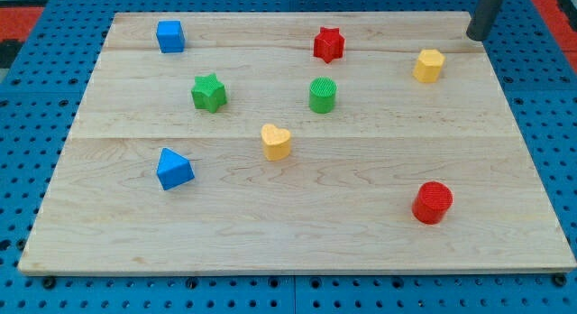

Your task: Place your arm to the right of the yellow hexagon

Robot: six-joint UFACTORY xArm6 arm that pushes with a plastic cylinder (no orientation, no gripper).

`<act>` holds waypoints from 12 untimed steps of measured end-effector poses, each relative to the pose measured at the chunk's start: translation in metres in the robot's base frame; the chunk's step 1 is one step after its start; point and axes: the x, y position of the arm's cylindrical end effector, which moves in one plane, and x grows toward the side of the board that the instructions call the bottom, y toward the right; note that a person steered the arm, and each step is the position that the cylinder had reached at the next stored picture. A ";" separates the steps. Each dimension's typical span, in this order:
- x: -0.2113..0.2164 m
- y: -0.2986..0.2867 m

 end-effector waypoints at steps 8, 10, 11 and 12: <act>0.016 0.059; 0.018 0.057; 0.018 0.059; 0.018 0.059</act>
